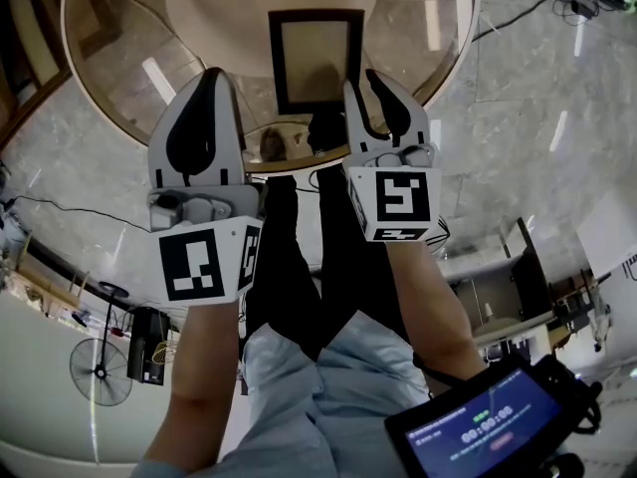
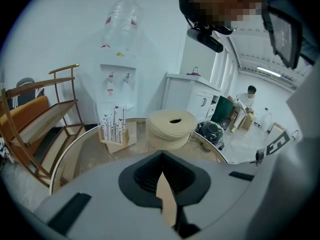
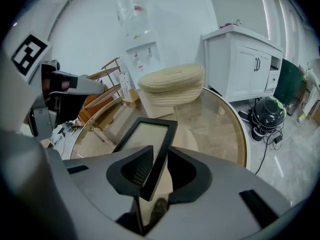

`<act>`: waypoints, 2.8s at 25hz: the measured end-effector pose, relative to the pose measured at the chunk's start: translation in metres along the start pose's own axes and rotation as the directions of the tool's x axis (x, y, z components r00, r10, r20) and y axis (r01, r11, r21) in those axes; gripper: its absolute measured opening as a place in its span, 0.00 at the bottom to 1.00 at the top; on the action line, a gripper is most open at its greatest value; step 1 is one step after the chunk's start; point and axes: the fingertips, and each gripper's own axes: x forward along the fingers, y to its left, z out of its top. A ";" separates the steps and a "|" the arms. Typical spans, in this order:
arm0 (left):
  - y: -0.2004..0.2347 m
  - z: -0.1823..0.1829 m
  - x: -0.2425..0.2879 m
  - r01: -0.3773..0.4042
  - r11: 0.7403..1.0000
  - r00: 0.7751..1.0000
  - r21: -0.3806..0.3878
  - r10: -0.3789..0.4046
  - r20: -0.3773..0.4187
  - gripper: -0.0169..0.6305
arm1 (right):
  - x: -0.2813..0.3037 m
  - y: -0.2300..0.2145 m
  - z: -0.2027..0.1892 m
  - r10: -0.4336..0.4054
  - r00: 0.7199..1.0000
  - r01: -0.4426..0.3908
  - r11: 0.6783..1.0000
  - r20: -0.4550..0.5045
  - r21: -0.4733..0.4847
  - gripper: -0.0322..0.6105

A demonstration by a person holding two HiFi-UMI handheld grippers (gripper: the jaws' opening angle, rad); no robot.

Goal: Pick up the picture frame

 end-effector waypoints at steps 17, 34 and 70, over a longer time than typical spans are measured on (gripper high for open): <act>0.010 -0.011 -0.007 -0.016 1.000 1.000 -0.022 0.015 -0.027 0.04 | 0.009 0.006 -0.002 0.007 1.000 -0.006 1.000 -0.013 0.025 0.22; 0.005 -0.007 -0.011 -0.018 1.000 1.000 -0.020 0.018 -0.015 0.04 | 0.008 0.002 0.002 0.002 1.000 -0.001 0.998 -0.019 0.062 0.17; 0.000 0.119 -0.121 -0.008 0.996 0.977 0.093 -0.012 0.213 0.04 | -0.118 0.049 0.141 -0.050 0.956 0.050 0.999 0.289 0.007 0.17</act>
